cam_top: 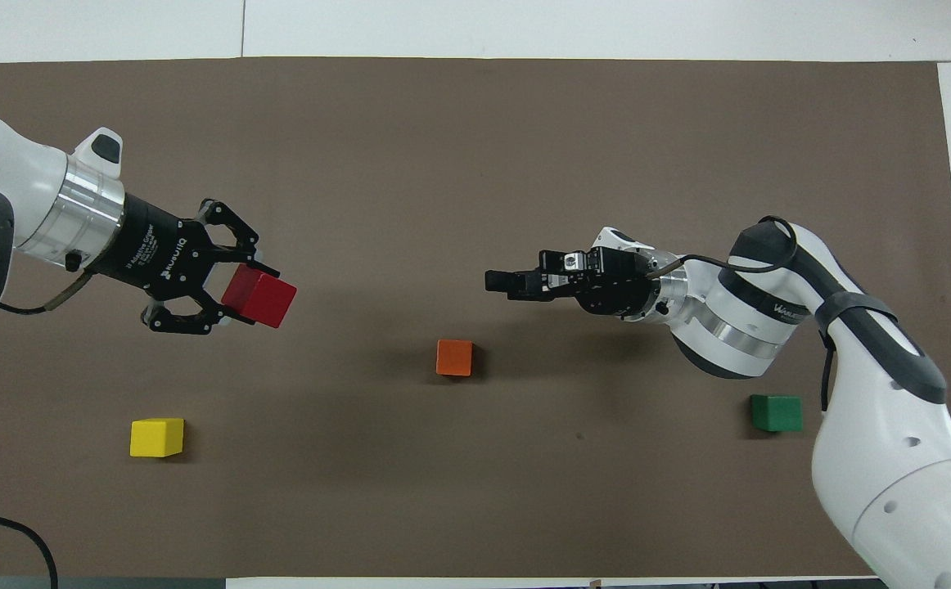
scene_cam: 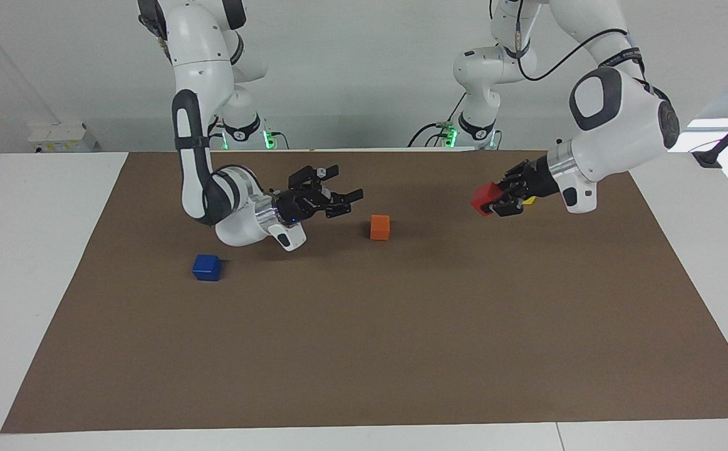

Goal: Transfer red block to right arm and stack on blue block

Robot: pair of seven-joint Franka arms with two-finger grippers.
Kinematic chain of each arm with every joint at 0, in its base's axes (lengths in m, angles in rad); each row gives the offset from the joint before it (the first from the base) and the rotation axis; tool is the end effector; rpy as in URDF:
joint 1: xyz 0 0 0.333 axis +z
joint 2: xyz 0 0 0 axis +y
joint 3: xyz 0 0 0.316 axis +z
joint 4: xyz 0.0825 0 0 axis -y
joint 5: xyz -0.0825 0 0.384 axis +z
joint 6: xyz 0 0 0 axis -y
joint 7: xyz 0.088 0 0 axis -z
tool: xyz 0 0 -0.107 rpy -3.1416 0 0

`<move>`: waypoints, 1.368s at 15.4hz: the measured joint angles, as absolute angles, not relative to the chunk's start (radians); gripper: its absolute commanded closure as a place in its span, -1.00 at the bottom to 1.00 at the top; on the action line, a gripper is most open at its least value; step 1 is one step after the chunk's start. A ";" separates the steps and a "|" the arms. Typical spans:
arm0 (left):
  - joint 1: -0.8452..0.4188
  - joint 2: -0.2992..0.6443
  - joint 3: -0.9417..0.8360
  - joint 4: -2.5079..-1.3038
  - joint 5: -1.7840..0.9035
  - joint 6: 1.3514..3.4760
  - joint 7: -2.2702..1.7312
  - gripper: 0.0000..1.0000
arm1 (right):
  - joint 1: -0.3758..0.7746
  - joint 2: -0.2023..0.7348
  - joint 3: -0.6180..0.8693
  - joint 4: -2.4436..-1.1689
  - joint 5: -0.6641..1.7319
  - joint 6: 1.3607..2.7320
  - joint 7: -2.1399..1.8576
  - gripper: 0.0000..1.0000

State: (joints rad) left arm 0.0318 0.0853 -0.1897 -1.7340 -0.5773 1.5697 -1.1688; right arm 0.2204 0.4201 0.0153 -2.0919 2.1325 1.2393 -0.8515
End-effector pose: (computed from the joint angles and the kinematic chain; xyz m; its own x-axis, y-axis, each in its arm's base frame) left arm 0.5488 -0.1432 0.5195 0.3726 0.7119 -0.5953 0.8812 -0.4725 -0.0135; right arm 0.5400 0.2419 0.3284 0.9979 0.0133 -0.0627 -0.0593 0.5650 -0.8230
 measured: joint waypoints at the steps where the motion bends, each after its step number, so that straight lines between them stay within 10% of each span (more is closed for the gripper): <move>1: 0.021 0.066 -0.192 -1.735 -0.620 1.549 -1.237 1.00 | 0.234 0.431 0.015 -2.086 2.148 1.228 -0.855 -1.00; 21: -0.188 -0.073 -0.196 -1.892 -0.915 1.930 -1.838 1.00 | 0.311 0.444 0.016 -2.065 2.234 1.228 -0.861 -1.00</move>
